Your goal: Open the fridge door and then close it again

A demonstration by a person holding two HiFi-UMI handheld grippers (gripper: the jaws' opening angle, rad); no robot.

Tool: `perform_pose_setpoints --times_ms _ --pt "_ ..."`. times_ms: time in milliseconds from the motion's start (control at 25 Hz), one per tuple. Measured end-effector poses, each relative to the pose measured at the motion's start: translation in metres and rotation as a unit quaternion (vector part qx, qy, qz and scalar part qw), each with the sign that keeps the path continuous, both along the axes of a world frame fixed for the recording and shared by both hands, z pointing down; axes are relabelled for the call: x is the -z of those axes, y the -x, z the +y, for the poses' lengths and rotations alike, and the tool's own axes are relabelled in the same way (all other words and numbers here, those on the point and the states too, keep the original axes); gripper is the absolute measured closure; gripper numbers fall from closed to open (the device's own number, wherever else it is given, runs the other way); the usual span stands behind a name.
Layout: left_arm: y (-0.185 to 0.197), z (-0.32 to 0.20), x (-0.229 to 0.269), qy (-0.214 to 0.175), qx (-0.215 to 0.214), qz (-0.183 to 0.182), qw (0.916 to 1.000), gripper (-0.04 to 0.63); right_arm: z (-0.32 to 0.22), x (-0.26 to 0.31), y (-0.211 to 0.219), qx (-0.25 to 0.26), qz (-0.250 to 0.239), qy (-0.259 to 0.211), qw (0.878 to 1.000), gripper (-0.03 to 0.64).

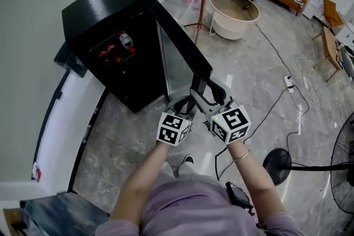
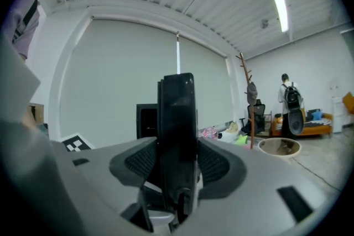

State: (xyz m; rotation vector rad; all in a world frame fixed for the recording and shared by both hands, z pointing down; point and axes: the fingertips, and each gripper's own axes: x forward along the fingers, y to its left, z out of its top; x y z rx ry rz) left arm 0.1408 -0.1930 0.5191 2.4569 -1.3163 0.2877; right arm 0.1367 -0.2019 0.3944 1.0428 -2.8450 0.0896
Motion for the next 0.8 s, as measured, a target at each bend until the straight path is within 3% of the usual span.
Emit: perform_pose_setpoints --times_ms 320,800 --pt "-0.021 -0.026 0.004 -0.01 -0.029 -0.001 0.9995 0.465 -0.036 -0.001 -0.042 -0.025 -0.001 -0.011 1.0 0.422" --pt "0.022 -0.079 0.021 -0.026 0.041 0.023 0.9985 0.479 -0.091 -0.006 -0.099 -0.081 -0.041 0.001 0.996 0.42"
